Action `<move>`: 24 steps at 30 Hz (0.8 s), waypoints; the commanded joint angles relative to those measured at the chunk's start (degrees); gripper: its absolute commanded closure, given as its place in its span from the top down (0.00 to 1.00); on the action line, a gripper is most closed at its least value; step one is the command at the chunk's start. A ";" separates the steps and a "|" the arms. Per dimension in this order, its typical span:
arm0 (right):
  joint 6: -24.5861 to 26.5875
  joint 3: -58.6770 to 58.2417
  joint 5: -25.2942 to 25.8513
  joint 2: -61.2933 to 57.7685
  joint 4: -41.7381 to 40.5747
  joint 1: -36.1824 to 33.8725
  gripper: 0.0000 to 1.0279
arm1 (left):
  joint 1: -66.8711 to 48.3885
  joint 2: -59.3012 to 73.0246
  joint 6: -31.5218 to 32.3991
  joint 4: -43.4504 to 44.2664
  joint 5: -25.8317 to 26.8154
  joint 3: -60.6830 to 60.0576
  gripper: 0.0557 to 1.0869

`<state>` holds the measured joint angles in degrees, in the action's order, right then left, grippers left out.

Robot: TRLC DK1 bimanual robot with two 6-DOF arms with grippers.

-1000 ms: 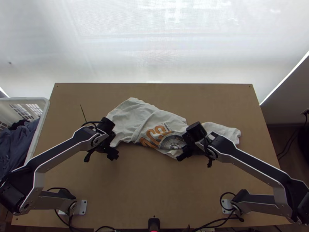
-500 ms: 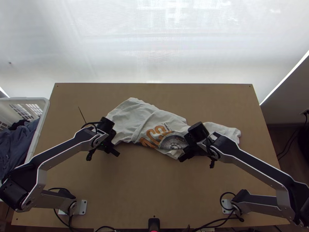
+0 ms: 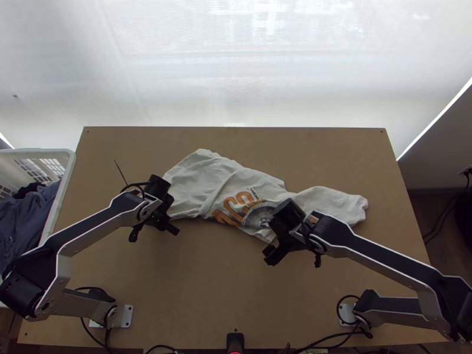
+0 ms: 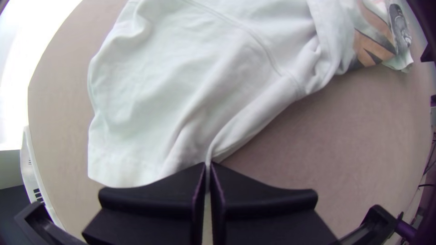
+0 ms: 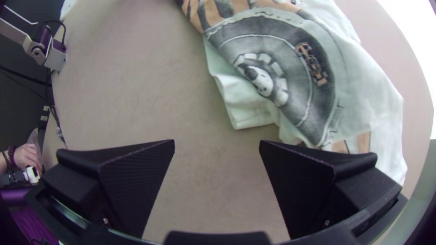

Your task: Fold the t-shirt

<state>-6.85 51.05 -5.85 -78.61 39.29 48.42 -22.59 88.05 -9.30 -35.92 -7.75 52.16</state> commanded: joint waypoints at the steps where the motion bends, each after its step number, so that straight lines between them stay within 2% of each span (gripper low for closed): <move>1: 0.35 0.54 -0.48 -4.98 -3.25 4.31 0.85 | 0.44 -1.21 -0.10 -1.52 0.28 2.42 0.04; 9: 2.19 1.69 0.92 -9.72 -8.61 -0.79 0.85 | 0.35 -2.09 -0.10 -3.28 0.72 3.47 0.04; 17: 2.98 0.54 3.65 -12.89 -11.34 -2.19 0.84 | 0.44 -2.53 -0.28 -4.16 0.72 4.26 0.04; 20: 2.90 -0.60 4.53 -13.33 -13.36 -2.37 0.67 | 0.88 -3.15 -0.37 -4.33 0.72 4.18 0.04; 24: 3.07 -1.30 5.93 -13.24 -14.77 -2.37 0.30 | 1.76 -3.85 -0.81 -4.68 0.72 4.26 0.04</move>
<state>-4.03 50.94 -1.96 -90.89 27.03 46.48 -21.78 85.17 -9.50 -40.03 -7.09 56.16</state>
